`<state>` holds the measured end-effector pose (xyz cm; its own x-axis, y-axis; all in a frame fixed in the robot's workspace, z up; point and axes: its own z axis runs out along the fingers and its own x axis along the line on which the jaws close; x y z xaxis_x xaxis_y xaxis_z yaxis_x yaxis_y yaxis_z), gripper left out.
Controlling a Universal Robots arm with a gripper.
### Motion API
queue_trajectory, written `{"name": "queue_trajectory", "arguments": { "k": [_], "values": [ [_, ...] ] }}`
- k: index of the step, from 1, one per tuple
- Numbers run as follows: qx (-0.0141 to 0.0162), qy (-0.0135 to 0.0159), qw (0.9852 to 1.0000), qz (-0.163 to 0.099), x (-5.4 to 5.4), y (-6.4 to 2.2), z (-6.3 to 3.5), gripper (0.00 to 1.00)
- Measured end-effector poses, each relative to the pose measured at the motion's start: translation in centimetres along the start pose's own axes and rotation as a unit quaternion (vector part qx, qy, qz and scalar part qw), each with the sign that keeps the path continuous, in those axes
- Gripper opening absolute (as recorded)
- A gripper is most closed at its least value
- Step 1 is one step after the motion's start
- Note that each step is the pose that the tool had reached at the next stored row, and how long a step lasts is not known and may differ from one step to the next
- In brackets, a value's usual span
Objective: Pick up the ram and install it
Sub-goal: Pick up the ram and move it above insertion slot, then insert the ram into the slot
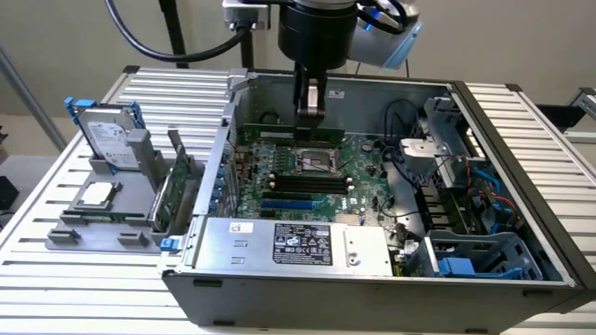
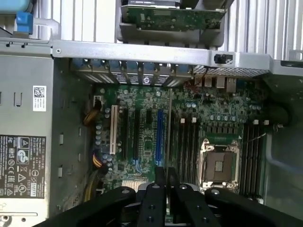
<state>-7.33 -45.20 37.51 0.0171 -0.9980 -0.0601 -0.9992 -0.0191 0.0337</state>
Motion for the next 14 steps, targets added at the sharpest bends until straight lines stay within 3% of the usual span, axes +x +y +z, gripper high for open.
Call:
{"name": "queue_trajectory", "arguments": {
  "k": [8, 14],
  "values": [
    [0.0001, 0.0000, 1.0000, 0.002, -0.9, -2.11, 0.70, 0.00],
    [0.0002, -0.0001, 1.0000, 0.003, -1.1, -2.29, 0.76, 0.00]
  ]
}}
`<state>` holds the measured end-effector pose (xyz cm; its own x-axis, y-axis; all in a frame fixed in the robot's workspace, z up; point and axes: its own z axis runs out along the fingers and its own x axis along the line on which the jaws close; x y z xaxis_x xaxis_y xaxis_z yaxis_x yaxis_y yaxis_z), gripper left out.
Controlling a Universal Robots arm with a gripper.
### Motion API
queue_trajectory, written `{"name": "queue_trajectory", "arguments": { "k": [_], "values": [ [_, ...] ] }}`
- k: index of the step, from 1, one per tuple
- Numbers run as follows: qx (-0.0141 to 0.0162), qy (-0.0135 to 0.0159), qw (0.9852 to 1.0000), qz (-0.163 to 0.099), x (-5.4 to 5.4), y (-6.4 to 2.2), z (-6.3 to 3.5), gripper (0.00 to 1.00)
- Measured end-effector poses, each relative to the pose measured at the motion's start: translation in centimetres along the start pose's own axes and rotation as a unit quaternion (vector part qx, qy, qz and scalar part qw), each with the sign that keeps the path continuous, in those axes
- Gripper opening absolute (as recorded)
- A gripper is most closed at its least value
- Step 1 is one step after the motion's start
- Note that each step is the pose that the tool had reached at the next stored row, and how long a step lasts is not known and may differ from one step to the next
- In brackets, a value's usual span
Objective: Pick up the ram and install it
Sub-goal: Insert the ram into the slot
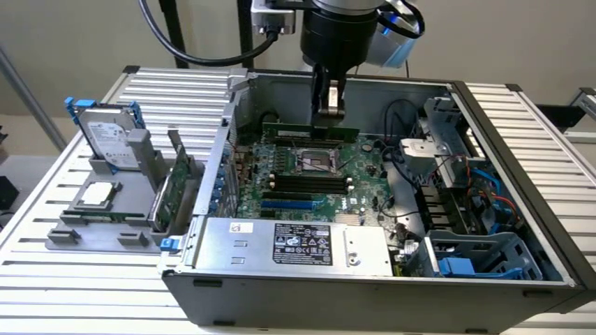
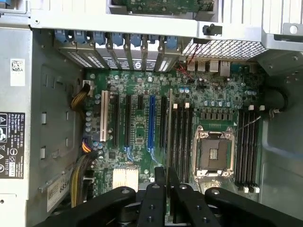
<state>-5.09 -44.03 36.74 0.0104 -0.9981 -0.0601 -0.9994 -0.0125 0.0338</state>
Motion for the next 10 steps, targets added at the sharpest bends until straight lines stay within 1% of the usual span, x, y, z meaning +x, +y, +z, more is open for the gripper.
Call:
{"name": "queue_trajectory", "arguments": {
  "k": [10],
  "values": [
    [0.0000, 0.0000, 1.0000, 0.000, 0.00, 0.00, 0.00, 0.00]
  ]
}}
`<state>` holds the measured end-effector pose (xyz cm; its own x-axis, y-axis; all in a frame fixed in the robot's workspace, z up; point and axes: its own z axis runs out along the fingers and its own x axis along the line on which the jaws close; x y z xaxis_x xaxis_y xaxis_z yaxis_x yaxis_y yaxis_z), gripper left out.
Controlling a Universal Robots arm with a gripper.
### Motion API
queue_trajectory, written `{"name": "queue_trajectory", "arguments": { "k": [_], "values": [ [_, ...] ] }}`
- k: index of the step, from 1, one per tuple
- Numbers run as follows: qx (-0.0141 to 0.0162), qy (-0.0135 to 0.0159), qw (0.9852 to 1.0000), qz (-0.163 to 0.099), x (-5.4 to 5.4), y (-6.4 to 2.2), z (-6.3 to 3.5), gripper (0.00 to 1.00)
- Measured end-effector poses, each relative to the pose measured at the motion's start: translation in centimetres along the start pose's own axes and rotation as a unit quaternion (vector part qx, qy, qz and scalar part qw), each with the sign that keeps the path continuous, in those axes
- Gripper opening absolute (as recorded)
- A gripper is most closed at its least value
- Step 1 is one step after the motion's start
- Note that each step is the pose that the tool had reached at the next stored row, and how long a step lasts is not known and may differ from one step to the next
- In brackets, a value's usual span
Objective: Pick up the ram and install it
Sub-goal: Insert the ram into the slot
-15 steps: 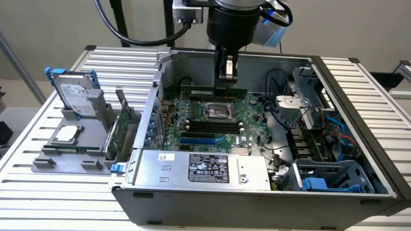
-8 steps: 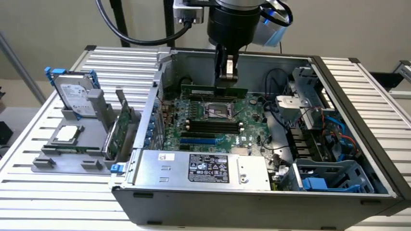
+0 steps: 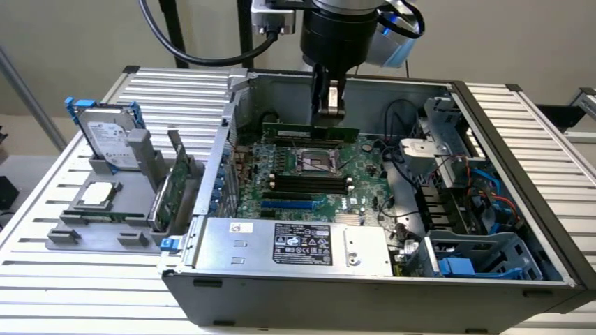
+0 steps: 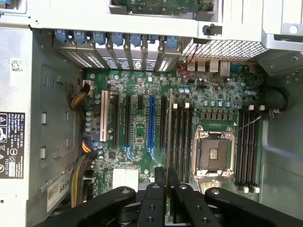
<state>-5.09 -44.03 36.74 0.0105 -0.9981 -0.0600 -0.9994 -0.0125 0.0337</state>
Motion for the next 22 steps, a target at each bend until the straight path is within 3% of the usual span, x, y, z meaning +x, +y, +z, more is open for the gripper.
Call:
{"name": "queue_trajectory", "arguments": {
  "k": [4, 15, 22],
  "values": [
    [0.0000, 0.0009, 1.0000, 0.000, -0.2, -0.02, 0.15, 0.00],
    [0.0000, 0.0023, 1.0000, 0.000, -2.9, -0.24, 2.29, 0.00],
    [0.0000, 0.0023, 1.0000, 0.000, -3.1, -0.36, 3.58, 0.00]
  ]
}}
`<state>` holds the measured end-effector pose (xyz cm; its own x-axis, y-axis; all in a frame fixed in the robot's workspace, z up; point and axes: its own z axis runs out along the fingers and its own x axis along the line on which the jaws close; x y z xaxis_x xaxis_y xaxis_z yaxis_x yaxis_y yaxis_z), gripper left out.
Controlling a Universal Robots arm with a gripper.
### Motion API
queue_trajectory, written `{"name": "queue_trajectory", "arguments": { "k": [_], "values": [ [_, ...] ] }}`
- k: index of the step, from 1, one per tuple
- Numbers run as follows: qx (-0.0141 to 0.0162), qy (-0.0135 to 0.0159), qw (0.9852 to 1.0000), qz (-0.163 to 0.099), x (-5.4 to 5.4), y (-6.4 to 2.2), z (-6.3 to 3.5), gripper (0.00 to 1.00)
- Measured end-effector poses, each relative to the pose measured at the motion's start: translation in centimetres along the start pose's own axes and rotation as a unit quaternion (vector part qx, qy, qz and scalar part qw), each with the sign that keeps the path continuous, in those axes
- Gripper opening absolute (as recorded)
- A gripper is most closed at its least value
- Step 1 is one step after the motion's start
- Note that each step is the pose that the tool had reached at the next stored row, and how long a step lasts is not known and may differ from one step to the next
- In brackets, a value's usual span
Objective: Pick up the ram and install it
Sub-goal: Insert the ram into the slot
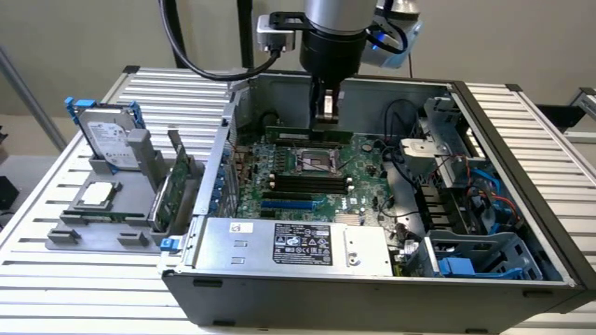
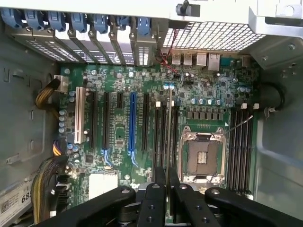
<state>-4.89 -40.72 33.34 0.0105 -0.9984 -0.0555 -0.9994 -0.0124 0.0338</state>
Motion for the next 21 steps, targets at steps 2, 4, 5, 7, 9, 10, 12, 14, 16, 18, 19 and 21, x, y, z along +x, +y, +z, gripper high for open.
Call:
{"name": "queue_trajectory", "arguments": {
  "k": [2, 4, 5, 7, 9, 10, 12, 14, 16, 18, 19, 21],
  "values": [
    [-0.0001, 0.0000, 1.0000, 0.000, 0.0, -0.10, 0.36, 0.00],
    [0.0000, 0.0000, 1.0000, 0.000, 0.0, -0.28, 0.72, 0.00],
    [0.0000, 0.0000, 1.0000, 0.000, 0.0, -0.38, 0.90, 0.00],
    [0.0000, 0.0000, 1.0000, 0.000, 0.1, -0.61, 1.25, 0.00],
    [0.0000, 0.0000, 1.0000, 0.000, 0.1, -0.86, 1.61, 0.00],
    [0.0000, 0.0000, 1.0000, 0.000, 0.1, -0.99, 1.80, 0.00],
    [0.0000, 0.0000, 1.0000, 0.000, 0.1, -1.33, 2.43, 0.00],
    [0.0000, 0.0000, 1.0000, 0.000, 0.1, -1.50, 2.79, 0.00],
    [0.0000, 0.0000, 1.0000, 0.000, 0.1, -1.61, 3.15, 0.00],
    [0.0000, 0.0001, 1.0000, 0.000, 0.1, -1.63, 3.50, 0.00],
    [0.0000, 0.0000, 1.0000, 0.000, 0.1, -1.64, 3.69, 0.00],
    [0.0000, 0.0000, 1.0000, 0.000, 0.1, -1.65, 4.05, 0.00]
  ]
}}
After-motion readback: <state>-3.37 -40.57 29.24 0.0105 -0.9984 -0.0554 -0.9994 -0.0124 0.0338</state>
